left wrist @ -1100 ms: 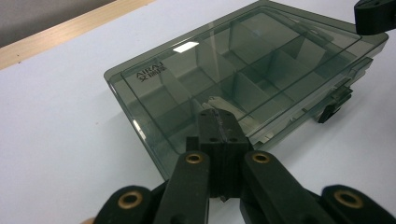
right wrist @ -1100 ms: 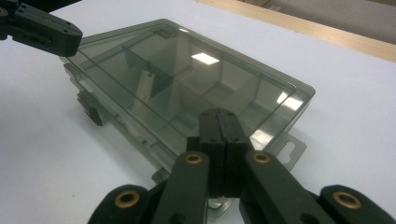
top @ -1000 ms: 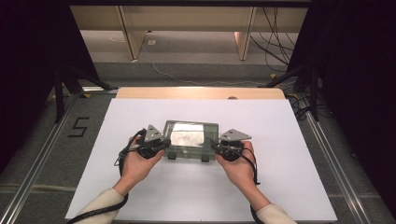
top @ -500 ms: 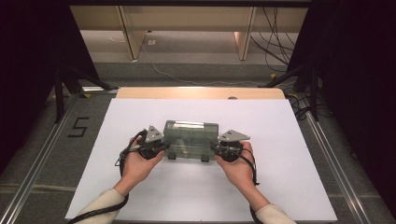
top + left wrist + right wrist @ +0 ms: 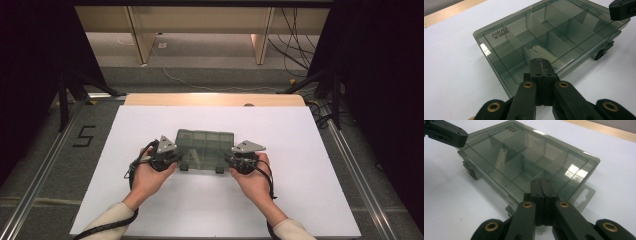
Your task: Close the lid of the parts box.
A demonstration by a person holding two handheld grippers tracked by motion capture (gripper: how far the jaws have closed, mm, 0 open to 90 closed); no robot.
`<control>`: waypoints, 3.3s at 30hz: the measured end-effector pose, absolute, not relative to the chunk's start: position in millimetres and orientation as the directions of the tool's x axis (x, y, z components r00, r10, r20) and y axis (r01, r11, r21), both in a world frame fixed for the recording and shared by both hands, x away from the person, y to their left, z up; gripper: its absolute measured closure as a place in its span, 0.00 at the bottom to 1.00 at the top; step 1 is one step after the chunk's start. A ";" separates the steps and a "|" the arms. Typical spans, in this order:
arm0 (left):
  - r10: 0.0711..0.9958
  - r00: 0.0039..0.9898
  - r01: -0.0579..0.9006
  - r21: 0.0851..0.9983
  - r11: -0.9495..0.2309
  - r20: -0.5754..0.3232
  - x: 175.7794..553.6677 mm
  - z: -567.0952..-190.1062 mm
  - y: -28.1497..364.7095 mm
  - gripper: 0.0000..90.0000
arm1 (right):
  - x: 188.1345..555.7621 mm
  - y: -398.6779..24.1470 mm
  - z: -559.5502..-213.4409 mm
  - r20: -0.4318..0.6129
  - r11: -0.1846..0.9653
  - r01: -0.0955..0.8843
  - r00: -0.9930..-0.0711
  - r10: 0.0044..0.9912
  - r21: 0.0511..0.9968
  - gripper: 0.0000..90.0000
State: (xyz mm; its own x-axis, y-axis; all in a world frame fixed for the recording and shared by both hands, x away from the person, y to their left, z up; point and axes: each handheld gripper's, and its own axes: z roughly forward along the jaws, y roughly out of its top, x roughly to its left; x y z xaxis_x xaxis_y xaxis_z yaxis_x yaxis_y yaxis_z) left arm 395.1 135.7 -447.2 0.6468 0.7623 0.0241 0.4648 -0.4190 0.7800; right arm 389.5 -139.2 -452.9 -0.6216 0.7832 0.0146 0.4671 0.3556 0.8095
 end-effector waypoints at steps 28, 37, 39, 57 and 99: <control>0.760 0.650 0.476 0.771 -0.422 0.015 399.9 -455.9 133.5 1.00 | 391.5 -135.3 -461.9 0.017 0.362 0.472 -0.627 0.779 0.804 1.00; 0.758 0.652 0.468 0.773 -0.428 0.025 399.6 -456.3 134.2 1.00 | 389.6 -135.4 -463.2 0.018 0.353 0.471 -0.620 0.785 0.809 1.00; 0.765 0.644 0.474 0.774 -0.419 0.019 398.3 -456.0 134.1 0.99 | 390.0 -136.0 -463.4 0.017 0.351 0.468 -0.619 0.785 0.811 0.97; 0.724 0.689 0.402 0.823 -0.402 0.017 381.5 -444.5 152.5 0.49 | 384.6 -160.5 -451.4 0.061 0.267 0.410 -0.632 0.773 0.872 0.55; 0.721 0.693 0.371 0.866 -0.336 -0.017 327.3 -441.2 189.2 0.03 | 325.7 -227.3 -435.9 0.040 0.227 0.336 -0.632 0.774 0.914 0.28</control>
State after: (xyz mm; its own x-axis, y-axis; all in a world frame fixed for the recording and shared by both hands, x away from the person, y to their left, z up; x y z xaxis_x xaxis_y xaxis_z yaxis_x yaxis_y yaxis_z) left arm 327.3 189.2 -441.2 0.6928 0.7209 -0.0170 0.3712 -0.3363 0.8655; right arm 325.7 -227.3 -435.9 -0.6320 0.7739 0.0405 0.3359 0.2265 0.9142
